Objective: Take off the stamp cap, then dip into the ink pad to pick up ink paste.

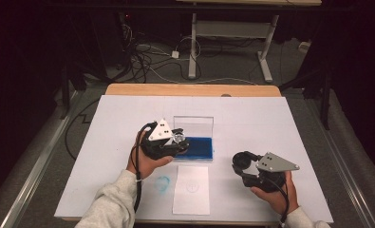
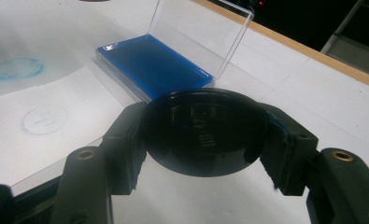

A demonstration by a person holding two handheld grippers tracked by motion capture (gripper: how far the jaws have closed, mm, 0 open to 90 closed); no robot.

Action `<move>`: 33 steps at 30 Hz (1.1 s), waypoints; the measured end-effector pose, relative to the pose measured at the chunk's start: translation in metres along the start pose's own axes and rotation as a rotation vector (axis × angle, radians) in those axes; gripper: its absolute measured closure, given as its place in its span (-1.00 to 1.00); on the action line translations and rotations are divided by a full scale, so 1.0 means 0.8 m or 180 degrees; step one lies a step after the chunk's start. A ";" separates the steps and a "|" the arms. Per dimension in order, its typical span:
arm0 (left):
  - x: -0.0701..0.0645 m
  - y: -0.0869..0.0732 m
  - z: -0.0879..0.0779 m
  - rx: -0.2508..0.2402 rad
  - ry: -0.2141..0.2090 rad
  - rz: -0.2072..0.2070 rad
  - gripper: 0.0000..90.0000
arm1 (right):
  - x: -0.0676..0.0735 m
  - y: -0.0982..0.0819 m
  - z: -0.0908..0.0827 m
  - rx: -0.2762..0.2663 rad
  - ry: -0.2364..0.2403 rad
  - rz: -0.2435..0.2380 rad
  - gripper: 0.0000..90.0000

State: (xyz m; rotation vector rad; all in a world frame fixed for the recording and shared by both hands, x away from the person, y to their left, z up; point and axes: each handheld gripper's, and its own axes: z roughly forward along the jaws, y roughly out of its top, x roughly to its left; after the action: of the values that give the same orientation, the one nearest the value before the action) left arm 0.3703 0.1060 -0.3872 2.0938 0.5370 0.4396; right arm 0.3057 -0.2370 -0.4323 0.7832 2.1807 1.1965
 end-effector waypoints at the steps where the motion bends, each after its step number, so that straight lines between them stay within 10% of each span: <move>1: 0.001 0.000 0.004 0.0005 -0.0011 -0.0011 0.21 | -0.001 0.000 -0.001 -0.0003 -0.0013 0.0023 -0.15; 33: 0.017 0.008 0.048 0.0204 -0.0064 -0.0033 0.21 | -0.008 -0.002 -0.003 0.0018 -0.0059 0.0064 -0.15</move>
State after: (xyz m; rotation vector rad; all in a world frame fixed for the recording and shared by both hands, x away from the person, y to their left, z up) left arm 0.4021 0.0831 -0.4006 2.1536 0.5564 0.3998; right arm 0.3085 -0.2436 -0.4319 0.8173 2.1669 1.1886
